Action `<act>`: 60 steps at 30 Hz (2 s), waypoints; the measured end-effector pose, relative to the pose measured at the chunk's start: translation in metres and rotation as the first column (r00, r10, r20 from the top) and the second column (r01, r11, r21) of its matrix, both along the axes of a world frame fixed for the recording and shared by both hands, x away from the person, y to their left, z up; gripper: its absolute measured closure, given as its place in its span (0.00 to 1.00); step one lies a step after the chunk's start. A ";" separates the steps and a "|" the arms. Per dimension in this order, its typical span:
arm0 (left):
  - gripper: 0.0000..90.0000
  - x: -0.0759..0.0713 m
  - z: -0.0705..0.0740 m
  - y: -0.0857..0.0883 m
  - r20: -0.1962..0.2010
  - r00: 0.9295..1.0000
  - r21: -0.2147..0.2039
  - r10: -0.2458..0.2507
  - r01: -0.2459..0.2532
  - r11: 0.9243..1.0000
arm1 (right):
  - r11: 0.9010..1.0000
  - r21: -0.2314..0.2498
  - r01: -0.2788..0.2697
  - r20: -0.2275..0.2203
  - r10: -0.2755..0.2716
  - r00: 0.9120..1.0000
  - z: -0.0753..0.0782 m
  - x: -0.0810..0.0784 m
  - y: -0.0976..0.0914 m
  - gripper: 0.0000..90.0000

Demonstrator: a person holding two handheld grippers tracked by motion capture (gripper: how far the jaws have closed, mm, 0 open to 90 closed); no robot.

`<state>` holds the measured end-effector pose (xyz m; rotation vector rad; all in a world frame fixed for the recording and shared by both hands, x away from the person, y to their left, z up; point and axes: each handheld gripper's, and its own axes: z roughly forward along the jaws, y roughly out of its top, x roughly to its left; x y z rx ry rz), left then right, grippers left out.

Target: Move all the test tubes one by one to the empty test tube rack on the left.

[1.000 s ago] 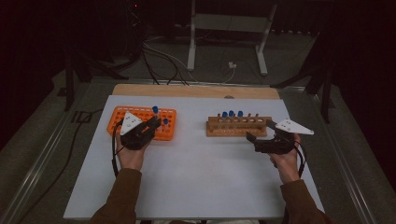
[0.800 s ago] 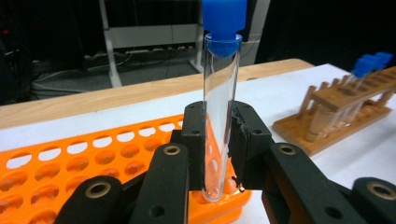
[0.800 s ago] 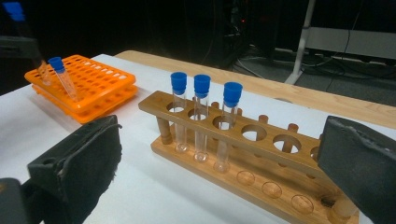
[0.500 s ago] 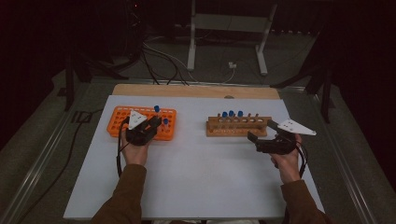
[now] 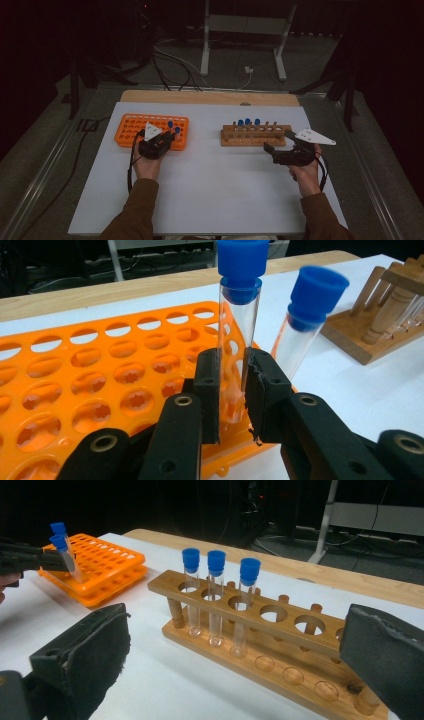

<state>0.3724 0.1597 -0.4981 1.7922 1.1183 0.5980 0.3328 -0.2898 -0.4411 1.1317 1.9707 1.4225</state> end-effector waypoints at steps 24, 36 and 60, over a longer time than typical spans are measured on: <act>0.76 0.000 -0.003 0.000 -0.043 0.999 -0.007 -0.002 0.002 1.000 | 1.000 -0.006 -0.010 -0.008 0.010 1.000 -0.003 0.000 0.005 0.00; 0.61 -0.026 0.015 0.016 0.024 0.999 -0.102 0.028 -0.026 0.994 | 1.000 -0.003 -0.006 -0.008 0.006 1.000 -0.004 0.001 0.006 0.00; 0.01 -0.065 0.031 0.027 0.052 0.998 -0.078 0.046 -0.041 0.996 | 0.999 -0.044 0.004 0.009 -0.003 1.000 0.011 0.014 0.017 0.01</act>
